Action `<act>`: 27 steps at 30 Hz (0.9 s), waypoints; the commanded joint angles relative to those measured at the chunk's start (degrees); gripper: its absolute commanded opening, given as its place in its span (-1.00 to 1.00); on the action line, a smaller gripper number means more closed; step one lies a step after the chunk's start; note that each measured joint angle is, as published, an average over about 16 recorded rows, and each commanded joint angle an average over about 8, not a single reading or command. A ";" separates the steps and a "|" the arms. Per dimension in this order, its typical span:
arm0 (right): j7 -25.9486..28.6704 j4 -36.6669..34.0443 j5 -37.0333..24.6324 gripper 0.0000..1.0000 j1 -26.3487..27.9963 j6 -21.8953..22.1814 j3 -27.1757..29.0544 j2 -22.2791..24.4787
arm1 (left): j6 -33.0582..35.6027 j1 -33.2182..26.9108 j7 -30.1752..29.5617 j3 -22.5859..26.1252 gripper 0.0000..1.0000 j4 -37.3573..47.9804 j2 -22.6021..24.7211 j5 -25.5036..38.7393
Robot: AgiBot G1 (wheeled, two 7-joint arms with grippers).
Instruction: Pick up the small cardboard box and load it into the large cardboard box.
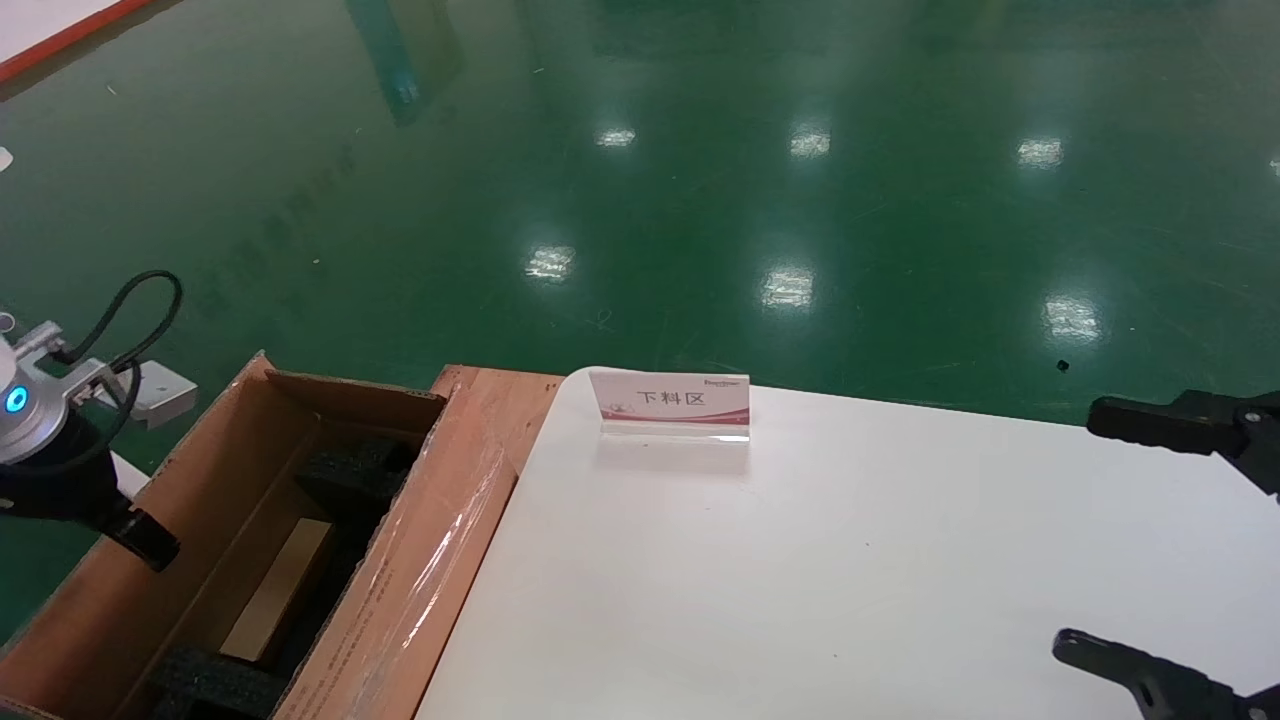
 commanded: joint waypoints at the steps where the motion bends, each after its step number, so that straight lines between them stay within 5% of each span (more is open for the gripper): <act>1: 0.00 -0.01 0.00 1.00 0.00 0.00 0.00 0.00 | 0.68 0.04 0.81 -0.01 1.00 0.02 1.13 0.07; 13: -0.02 -0.02 0.02 1.00 0.02 0.00 -0.04 0.01 | -7.16 -6.46 8.64 -5.30 1.00 -7.43 0.16 -0.46; 27: -0.04 -0.04 0.01 1.00 0.02 0.02 -0.05 0.02 | -12.94 -6.53 14.43 -10.95 1.00 -8.68 1.44 -7.65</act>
